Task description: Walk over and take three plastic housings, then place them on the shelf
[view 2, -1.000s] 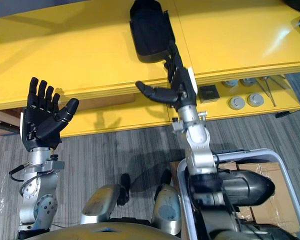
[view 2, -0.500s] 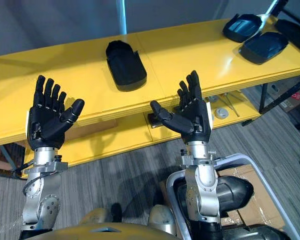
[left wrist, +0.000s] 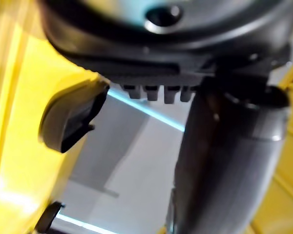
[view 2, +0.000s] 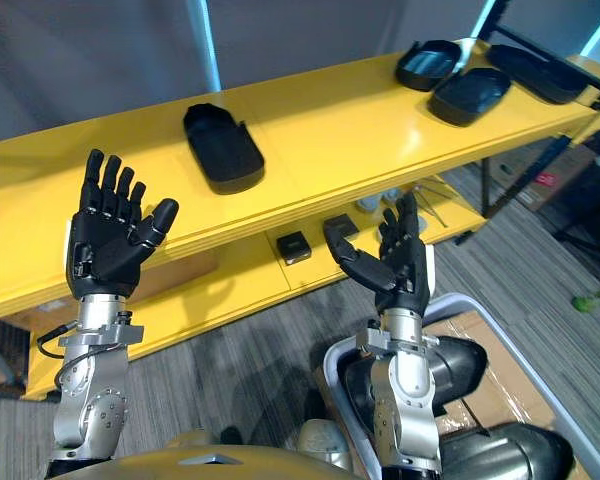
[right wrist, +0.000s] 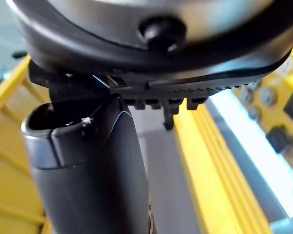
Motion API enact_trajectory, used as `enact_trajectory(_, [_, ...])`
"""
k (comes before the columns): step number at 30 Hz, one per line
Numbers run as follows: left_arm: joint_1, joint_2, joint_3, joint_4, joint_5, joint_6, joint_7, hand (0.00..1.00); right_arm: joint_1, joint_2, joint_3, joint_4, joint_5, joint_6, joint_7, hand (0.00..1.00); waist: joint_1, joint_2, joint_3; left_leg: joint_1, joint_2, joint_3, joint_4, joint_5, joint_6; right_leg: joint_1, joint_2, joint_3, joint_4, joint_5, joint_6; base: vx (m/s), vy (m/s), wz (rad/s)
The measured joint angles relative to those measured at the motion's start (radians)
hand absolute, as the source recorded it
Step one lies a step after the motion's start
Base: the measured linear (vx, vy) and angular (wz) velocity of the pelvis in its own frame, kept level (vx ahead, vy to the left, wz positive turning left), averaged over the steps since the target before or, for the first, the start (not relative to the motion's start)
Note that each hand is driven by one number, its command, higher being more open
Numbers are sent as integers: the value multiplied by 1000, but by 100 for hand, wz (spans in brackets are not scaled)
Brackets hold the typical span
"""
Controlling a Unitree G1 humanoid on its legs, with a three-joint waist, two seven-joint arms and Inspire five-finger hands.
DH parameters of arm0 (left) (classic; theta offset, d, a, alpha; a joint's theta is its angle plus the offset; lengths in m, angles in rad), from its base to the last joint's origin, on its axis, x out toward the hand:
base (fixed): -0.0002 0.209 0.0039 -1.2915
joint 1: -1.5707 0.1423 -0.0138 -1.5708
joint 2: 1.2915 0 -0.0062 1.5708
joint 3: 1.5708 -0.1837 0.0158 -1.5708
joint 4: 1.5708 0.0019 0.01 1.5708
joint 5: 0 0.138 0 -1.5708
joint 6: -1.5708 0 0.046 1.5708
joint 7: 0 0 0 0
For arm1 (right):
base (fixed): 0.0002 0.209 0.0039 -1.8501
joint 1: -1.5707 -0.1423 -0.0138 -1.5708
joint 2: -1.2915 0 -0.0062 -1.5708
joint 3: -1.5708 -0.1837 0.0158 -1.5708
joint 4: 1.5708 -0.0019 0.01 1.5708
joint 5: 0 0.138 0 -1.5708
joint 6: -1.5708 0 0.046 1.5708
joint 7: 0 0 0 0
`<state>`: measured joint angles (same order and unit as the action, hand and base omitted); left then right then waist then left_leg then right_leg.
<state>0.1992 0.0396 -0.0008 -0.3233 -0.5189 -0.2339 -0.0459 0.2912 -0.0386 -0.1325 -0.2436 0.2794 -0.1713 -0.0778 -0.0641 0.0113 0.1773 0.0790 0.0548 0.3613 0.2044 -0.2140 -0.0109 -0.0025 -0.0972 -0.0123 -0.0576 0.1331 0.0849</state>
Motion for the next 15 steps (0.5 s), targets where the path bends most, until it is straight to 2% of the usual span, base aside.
enact_trajectory(4, [2, 12, -22, 0, -2, 3, 19, 100, 131, 0, -111, -1, 3, -1, 8, 100, -64, 2, -6, 3, 19, 105, 29, -37, -5, -39, 30, 107, -3, 15, 5, -15, 17, -78])
enact_trajectory(7, [-3, 25, -39, 1, -2, 3, 30, 100, 184, 1, -145, -3, 4, -17, 24, 100, -112, 2, -8, 5, 30, 169, 38, -54, -12, -62, 49, 169, -20, 32, 4, -7, 12, -75])
enact_trajectory(9, [-13, 28, -61, 2, -2, 3, 37, 100, 202, 2, -151, -7, 5, -24, 32, 100, -121, 3, -8, 1, 31, 172, 53, -57, -11, -80, 60, 201, -20, 37, 2, 10, -24, -64])
enact_trajectory(11, [-14, 28, -72, 2, -27, 3, 67, 100, 201, 1, -140, -7, 11, -36, 73, 100, -116, 7, -9, -36, 24, 52, 121, -68, 7, -100, 80, 269, -20, 44, -2, 22, -55, -91])
enact_trajectory(12, [-11, 26, -71, 2, -49, 3, 91, 100, 194, -6, -126, -7, 11, -47, 103, 100, -100, 14, -8, -55, 20, -56, 156, -85, 14, -109, 89, 305, -20, 43, -12, 6, -59, -95])
enact_trajectory(13, [-5, 25, -68, 2, -71, 2, 112, 100, 178, -16, -110, -7, 10, -55, 123, 100, -87, 25, -7, -77, 17, -161, 200, -104, 12, -116, 107, 332, -19, 45, -15, -4, -49, -98])
enact_trajectory(15, [13, 23, -65, 1, -81, 2, 129, 100, 143, -41, -76, -7, 10, -55, 129, 100, -68, 26, -7, -108, -3, -276, 254, -107, 14, -129, 117, 359, -10, 44, -17, -20, -14, -53])
